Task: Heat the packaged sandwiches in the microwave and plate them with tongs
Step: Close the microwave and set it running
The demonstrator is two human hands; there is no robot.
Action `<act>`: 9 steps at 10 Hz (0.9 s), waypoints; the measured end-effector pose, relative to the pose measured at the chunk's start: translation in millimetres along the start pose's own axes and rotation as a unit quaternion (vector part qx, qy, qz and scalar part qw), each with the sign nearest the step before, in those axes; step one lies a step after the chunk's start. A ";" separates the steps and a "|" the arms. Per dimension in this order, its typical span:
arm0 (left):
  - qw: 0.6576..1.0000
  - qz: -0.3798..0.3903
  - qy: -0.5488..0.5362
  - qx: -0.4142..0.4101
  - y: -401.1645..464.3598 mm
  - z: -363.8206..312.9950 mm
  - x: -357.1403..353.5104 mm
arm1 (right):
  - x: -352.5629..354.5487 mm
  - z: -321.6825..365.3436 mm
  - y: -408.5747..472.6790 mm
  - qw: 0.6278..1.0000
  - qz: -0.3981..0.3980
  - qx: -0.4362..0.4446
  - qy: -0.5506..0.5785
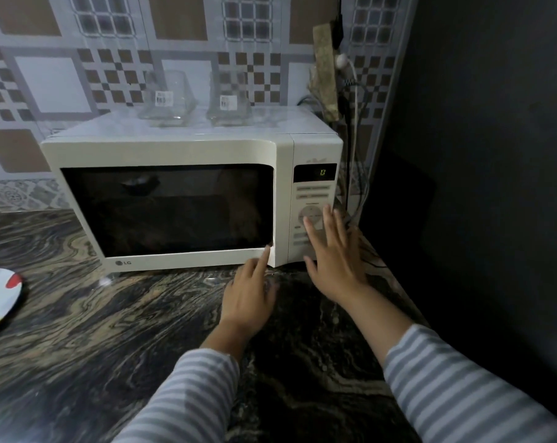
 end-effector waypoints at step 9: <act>0.981 0.126 0.122 0.086 -26.0 30.8 -37.2 | -21.2 -1.9 1.2 0.997 0.037 -0.053 0.035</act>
Point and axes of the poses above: each hand's wrist, its own y-axis towards the middle knuckle, its own x-axis out of the back of the hand, z = x × y, the point moved 9 cm from there along y, towards the middle knuckle, and after that the axes turned 9 degrees about -y, right-handed, at the moved point
